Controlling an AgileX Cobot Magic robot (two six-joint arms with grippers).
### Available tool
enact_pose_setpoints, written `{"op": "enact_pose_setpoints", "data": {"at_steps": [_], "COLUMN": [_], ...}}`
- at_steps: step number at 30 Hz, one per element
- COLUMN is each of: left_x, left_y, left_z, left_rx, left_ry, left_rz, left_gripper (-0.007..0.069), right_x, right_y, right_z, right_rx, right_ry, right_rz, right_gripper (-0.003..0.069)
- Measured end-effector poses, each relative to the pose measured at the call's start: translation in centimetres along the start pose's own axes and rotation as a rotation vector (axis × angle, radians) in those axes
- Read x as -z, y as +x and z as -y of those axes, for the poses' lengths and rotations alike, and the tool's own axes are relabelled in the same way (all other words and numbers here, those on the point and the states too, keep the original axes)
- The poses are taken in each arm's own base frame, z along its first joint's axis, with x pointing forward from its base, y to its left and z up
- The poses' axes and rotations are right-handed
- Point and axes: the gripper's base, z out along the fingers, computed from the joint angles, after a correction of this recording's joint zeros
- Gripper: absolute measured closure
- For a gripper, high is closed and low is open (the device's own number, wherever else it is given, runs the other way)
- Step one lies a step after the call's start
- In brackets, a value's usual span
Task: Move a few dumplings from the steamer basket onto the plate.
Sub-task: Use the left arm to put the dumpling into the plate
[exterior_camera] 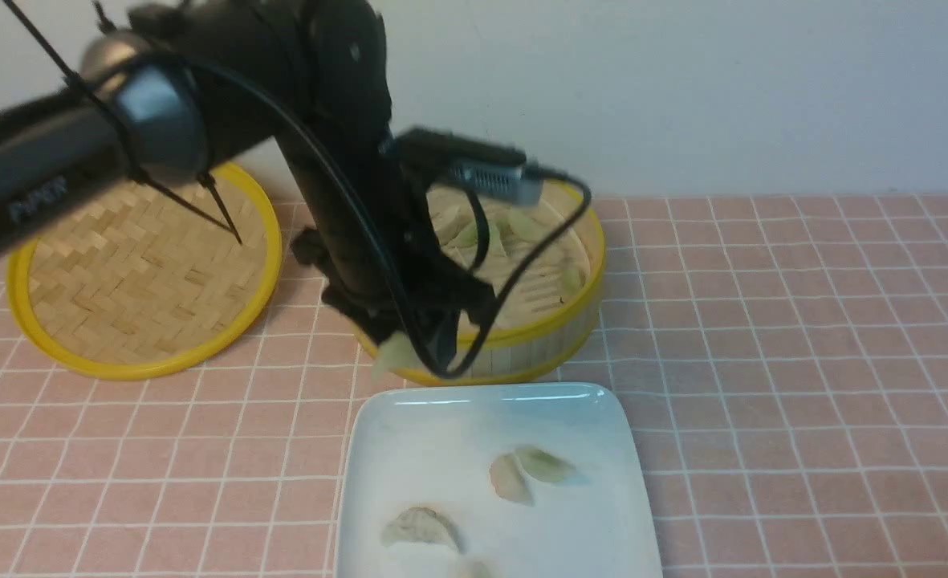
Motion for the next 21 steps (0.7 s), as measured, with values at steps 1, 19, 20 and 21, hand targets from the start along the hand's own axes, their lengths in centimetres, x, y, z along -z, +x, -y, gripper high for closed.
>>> {"op": "enact_pose_setpoints", "data": {"at_steps": [1,19,20,21], "left_x": [-1.3,-4.7,-3.9,-3.0], "left_y": [0.2,-2.7,-3.3,-3.9], "left_z": [0.1,0.5,0.6,0.5], "left_rx": [0.000,-0.088,-0.100,-0.114], "left_ry": [0.009,0.006,-0.010,-0.032], "left_rz": [-0.029,-0.003,0.030,0.066], "left_gripper": [0.0274,0.0144,0.0145,0.0148], "right_x": [0.0,0.0,0.0,0.0], "right_y": [0.0,0.0,0.0,0.0], "right_z": [0.0,0.0,0.0,0.0], "right_rx": [0.000,-0.003,-0.003,-0.003], "right_ry": [0.000,0.000,0.000,0.000], "right_rz": [0.000,0.000,0.000,0.000], "right_gripper": [0.0673,0.0673,0.0673,0.0673]}}
